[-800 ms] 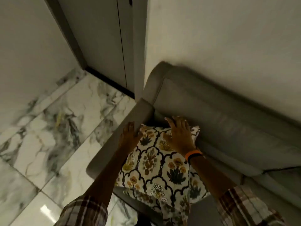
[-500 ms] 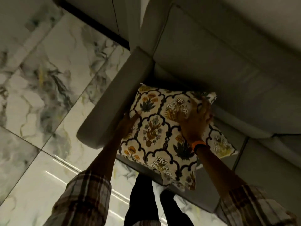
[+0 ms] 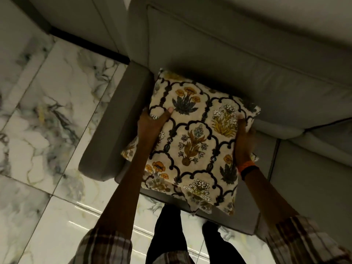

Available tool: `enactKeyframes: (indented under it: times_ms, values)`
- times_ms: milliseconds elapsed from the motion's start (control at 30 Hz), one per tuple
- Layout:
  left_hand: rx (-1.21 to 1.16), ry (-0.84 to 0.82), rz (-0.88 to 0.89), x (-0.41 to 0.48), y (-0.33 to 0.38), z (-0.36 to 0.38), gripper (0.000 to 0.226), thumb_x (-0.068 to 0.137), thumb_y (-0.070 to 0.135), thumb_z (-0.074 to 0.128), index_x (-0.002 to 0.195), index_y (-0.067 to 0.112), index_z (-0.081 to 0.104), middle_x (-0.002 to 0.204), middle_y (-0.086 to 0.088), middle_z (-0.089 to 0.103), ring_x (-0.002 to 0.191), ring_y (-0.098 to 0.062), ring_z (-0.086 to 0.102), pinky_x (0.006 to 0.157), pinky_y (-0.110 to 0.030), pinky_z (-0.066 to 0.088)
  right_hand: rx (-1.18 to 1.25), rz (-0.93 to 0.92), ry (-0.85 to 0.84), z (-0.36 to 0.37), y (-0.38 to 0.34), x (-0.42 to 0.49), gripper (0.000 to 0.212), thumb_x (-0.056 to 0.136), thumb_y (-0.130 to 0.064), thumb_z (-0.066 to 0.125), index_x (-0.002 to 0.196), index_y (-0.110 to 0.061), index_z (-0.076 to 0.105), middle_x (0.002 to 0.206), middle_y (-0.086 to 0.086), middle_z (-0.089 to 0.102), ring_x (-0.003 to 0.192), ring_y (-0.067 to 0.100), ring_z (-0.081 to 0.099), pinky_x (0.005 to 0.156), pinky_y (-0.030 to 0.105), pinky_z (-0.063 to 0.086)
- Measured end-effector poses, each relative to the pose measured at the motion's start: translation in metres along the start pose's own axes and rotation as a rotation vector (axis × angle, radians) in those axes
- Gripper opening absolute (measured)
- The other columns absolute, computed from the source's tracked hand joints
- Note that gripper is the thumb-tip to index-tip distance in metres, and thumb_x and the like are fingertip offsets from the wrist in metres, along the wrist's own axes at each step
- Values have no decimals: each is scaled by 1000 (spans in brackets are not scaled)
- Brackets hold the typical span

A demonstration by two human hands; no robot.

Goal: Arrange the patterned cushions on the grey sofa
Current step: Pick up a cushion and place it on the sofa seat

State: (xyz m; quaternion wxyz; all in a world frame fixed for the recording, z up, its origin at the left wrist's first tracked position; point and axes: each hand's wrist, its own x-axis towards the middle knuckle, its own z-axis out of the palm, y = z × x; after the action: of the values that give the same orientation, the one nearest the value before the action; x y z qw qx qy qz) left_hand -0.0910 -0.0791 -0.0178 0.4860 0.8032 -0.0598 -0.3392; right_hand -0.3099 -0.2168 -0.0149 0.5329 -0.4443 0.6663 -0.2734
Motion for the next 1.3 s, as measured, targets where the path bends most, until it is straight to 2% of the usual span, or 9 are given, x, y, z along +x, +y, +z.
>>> enactKeyframes:
  times_ms: [133,233,400,633,800,933,1000,1100,1300]
  values:
    - [128,-95,265,-49,67,69,92,54,78,77,128,27,58,124,9,66,112,-10,62,97,-40,54,317,-37,74,-92,3,9,57,101,-51,45,149,-21,45,131,-18,58,117,1,60,94,13,51]
    - [273,-194,554,-103,111,143,81,63,70,78,128,26,57,122,7,67,112,-10,62,96,-36,54,483,11,96,-172,25,23,67,96,-61,45,152,-23,42,146,-5,58,133,15,57,118,45,39]
    - [594,-385,1096,-176,160,279,83,68,73,72,129,19,58,110,-2,72,101,-19,67,88,-32,53,628,169,131,-272,70,60,97,66,-84,57,148,-33,46,153,1,52,139,28,50,117,52,37]
    - [1218,-347,1454,-183,92,473,96,72,84,56,143,20,46,127,-14,58,116,-33,48,101,-55,38,612,431,-105,-363,150,152,54,103,-52,36,144,-21,49,152,15,49,136,34,50,115,53,37]
    - [1366,-341,1334,-171,-1,497,90,69,38,85,147,30,39,144,-9,50,137,-36,39,107,-73,25,80,419,-281,-402,193,203,58,101,-13,52,153,-21,28,154,23,41,139,42,44,108,52,42]
    - [1152,-66,1047,-166,-31,480,110,70,55,79,155,32,14,163,-16,12,149,-40,4,113,-66,-1,-32,59,-104,-437,185,244,99,75,-13,84,155,-13,25,153,10,42,139,28,43,114,48,40]
    - [856,58,760,-163,-38,472,125,64,57,83,156,21,6,162,-22,4,148,-42,3,118,-60,5,-147,-79,-61,-449,176,267,115,67,-16,91,157,-12,19,159,12,36,143,25,38,119,42,34]
    - [247,-108,255,-157,-46,475,137,61,26,94,154,12,-6,161,-18,11,148,-34,15,121,-49,19,-185,-204,-209,-456,158,296,105,60,-8,93,147,-8,34,148,12,51,138,26,49,114,49,42]
    - [-1,-300,252,-156,-46,484,82,67,15,92,126,32,37,129,7,55,121,-9,56,103,-34,48,-41,-235,-252,-457,142,282,83,75,6,81,145,-15,42,145,6,57,132,18,58,102,30,53]
